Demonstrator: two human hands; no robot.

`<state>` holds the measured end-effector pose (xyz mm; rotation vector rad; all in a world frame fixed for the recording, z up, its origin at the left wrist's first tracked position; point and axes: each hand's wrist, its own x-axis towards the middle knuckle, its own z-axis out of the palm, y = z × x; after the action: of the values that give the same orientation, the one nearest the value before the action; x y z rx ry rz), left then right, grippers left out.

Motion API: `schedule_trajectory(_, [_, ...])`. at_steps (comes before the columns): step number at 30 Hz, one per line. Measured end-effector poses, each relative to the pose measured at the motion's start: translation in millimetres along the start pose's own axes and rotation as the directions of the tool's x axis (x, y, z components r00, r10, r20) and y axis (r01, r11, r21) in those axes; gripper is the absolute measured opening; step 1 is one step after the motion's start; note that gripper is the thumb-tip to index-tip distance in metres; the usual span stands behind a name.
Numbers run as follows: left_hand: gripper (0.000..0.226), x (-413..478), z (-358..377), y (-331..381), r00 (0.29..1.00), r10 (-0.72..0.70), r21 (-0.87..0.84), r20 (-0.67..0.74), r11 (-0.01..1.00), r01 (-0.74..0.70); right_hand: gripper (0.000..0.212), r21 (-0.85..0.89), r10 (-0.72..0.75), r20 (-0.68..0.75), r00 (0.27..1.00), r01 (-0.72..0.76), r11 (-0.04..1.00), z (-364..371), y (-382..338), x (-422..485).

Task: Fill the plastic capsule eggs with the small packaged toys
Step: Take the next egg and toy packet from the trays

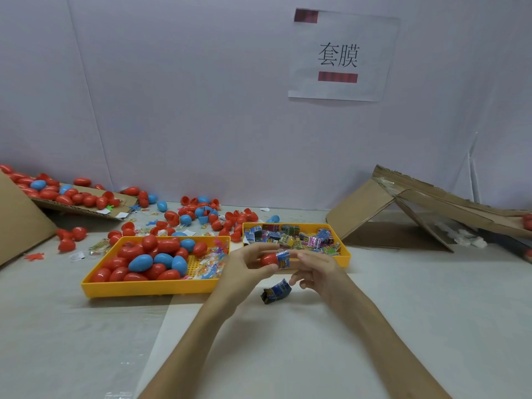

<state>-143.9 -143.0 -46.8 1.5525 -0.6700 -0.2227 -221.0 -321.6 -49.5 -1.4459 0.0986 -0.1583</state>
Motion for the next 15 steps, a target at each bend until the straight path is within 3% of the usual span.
schedule_trajectory(6, [0.040, -2.7, 4.7, 1.7, 1.000, 0.022, 0.047, 0.015, 0.999, -0.022, 0.020, -0.010, -0.033, -0.069, 0.997, 0.032, 0.999, -0.7, 2.2, 2.7])
schedule_trajectory(12, [0.033, -4.2, 9.8, 2.9, 0.999, 0.007, -0.061, 0.046, 0.998, -0.004, 0.022, -0.003, -0.124, -0.215, 0.969, 0.127, 0.992, 0.3, 3.6, 4.3])
schedule_trajectory(15, [0.032, -3.7, 10.8, 3.6, 1.000, -0.008, -0.097, 0.030, 0.995, 0.011, 0.013, 0.054, -0.155, -0.298, 0.942, 0.178, 0.982, -2.2, 3.7, 4.3])
